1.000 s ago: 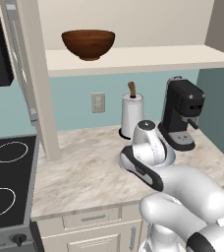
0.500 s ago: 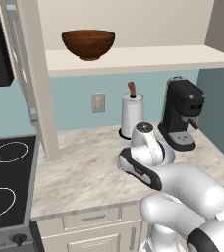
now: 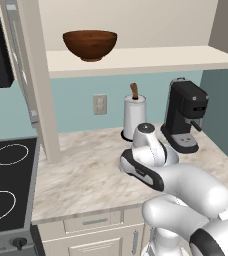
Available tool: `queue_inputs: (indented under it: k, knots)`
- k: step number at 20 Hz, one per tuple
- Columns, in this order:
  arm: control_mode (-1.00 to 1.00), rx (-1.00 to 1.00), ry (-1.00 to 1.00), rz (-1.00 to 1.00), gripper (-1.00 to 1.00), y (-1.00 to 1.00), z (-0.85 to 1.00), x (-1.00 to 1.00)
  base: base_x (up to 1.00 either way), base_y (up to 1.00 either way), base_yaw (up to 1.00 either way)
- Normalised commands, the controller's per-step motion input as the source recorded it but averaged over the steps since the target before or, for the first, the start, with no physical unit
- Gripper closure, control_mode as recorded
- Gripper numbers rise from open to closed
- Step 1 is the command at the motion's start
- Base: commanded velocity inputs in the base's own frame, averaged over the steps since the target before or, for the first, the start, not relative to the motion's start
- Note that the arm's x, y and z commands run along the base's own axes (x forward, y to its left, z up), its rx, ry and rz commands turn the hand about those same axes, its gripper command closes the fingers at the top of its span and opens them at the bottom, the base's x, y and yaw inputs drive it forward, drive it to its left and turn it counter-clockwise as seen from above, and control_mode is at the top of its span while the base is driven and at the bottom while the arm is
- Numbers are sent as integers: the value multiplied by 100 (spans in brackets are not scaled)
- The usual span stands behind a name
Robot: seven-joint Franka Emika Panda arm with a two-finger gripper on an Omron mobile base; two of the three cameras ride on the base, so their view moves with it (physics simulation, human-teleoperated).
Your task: Open the cabinet. Pick the bowls from the counter and place them in the cabinet. Then close the cabinet.
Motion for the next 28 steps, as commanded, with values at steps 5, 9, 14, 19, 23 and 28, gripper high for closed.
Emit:
queue_inputs:
  k: [5, 9, 14, 19, 23, 28]
  knots:
    - [-100, 0, -1, 0, 100, 0, -1, 0, 0, 0, 0]
    - [-100, 0, -9, 0, 100, 0, 34, 0, 0, 0, 0]
    - [-100, 0, -5, 0, 100, 0, 58, 0, 0, 0, 0]
    - [-100, -1, -1, 1, 100, 0, 47, 0, 0, 0, 0]
    - [-100, -6, -3, 6, 100, 0, 55, 0, 0, 0, 0]
    - [-100, -11, 0, 9, 100, 0, 62, 0, 0, 0, 0]
